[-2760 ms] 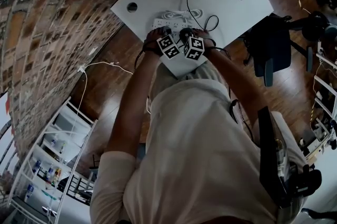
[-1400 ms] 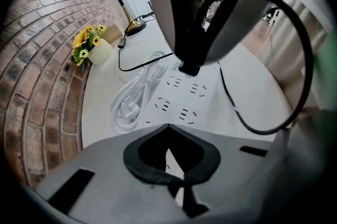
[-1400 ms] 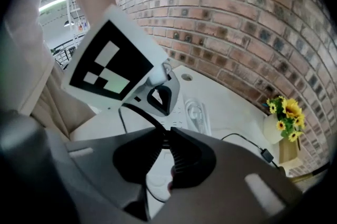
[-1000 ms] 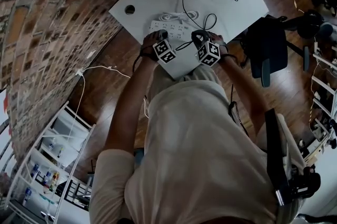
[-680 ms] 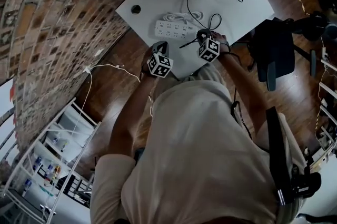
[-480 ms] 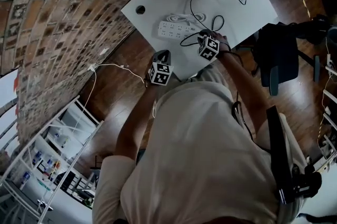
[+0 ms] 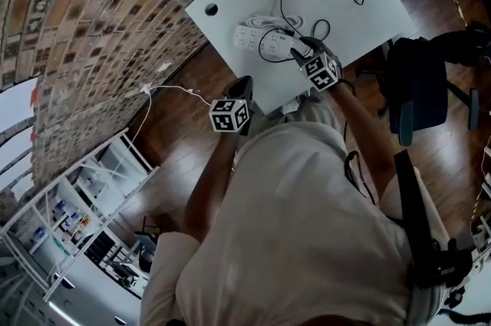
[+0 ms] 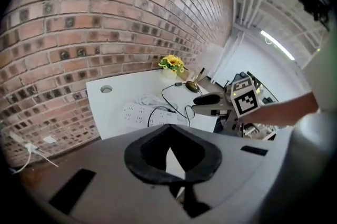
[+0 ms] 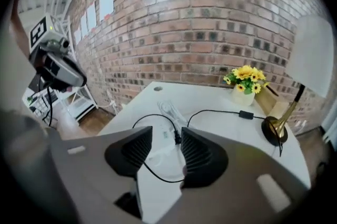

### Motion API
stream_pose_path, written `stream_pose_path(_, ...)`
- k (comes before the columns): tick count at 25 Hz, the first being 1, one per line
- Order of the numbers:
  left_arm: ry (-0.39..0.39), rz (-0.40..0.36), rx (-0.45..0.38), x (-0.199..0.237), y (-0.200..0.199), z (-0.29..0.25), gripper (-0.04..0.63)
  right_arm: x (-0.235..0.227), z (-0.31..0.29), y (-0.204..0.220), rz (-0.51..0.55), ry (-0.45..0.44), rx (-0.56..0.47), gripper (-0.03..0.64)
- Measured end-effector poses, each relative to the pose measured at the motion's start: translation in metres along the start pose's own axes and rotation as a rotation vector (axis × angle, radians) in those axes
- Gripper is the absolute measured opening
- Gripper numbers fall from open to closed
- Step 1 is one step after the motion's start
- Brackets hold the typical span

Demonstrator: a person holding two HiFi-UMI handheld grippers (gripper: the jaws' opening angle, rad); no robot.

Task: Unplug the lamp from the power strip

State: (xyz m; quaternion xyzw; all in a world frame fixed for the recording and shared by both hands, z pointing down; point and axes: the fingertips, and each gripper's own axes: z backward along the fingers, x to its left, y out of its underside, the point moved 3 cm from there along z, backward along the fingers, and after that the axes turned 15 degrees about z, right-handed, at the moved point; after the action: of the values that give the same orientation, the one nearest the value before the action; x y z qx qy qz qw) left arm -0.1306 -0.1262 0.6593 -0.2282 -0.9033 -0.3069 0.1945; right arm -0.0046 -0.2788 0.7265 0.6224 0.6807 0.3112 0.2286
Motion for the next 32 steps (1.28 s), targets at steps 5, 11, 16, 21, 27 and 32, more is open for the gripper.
stream_pose_path(5,0.055,0.064,-0.100,-0.021,-0.021,0.014,0.003,-0.014,0.026,-0.016,-0.081,0.062,-0.110,0.158)
stream_pose_path(11,0.140,-0.002,-0.167,-0.045,-0.040,0.021,0.003,-0.006,0.033,-0.053,-0.057,0.038,-0.141,0.148)
stream_pose_path(16,0.202,-0.087,-0.212,-0.049,-0.058,0.038,0.005,0.004,0.050,-0.097,-0.041,0.028,-0.187,0.141)
stream_pose_path(21,0.194,-0.211,-0.230,-0.029,-0.059,0.070,0.005,0.016,0.051,-0.127,-0.100,0.066,-0.195,0.133)
stream_pose_path(27,0.192,-0.266,-0.290,0.008,-0.060,0.121,0.005,0.057,0.055,-0.170,-0.119,0.101,-0.248,0.132)
stream_pose_path(32,0.190,-0.266,-0.333,0.039,-0.047,0.167,0.005,0.113,0.075,-0.195,-0.138,0.112,-0.310,0.132)
